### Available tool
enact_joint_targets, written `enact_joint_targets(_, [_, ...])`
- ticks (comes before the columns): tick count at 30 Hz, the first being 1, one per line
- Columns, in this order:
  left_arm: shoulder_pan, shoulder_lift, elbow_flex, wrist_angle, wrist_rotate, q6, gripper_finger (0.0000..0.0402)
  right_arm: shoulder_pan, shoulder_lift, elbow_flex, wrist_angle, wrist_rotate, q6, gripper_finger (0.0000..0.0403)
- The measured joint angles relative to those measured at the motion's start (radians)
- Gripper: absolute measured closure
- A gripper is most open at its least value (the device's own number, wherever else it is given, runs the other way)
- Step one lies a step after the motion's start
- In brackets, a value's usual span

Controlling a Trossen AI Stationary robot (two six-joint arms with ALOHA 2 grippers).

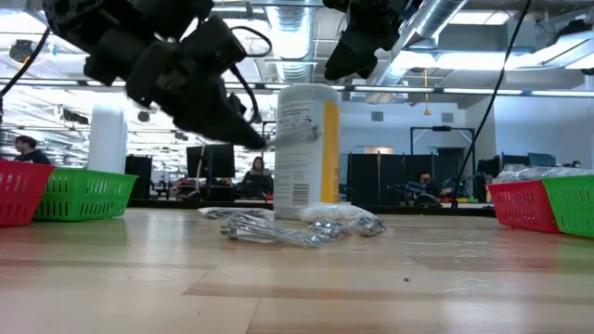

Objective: Pick & Place Travel size toiletries
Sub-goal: Put the nail cutter into the right green bin

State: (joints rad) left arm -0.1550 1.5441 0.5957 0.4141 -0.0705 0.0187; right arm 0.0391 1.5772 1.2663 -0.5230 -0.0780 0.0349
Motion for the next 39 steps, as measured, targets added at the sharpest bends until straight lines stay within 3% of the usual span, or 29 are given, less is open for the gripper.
enact_joint_targets(9, [0.056,-0.104,0.001,0.002,-0.019,-0.035,0.0375,0.0,0.0,0.0,0.011,0.0,0.0,0.0321])
enact_joint_targets(23, [0.111,-0.113,0.002,0.004,-0.042,-0.047,0.0375,0.0,0.0,0.0,0.052,0.0,-0.008,0.0314])
enact_joint_targets(39, [0.111,-0.111,0.002,0.009,-0.038,-0.046,0.0375,-0.003,0.094,0.001,0.091,0.03,-0.043,0.0202])
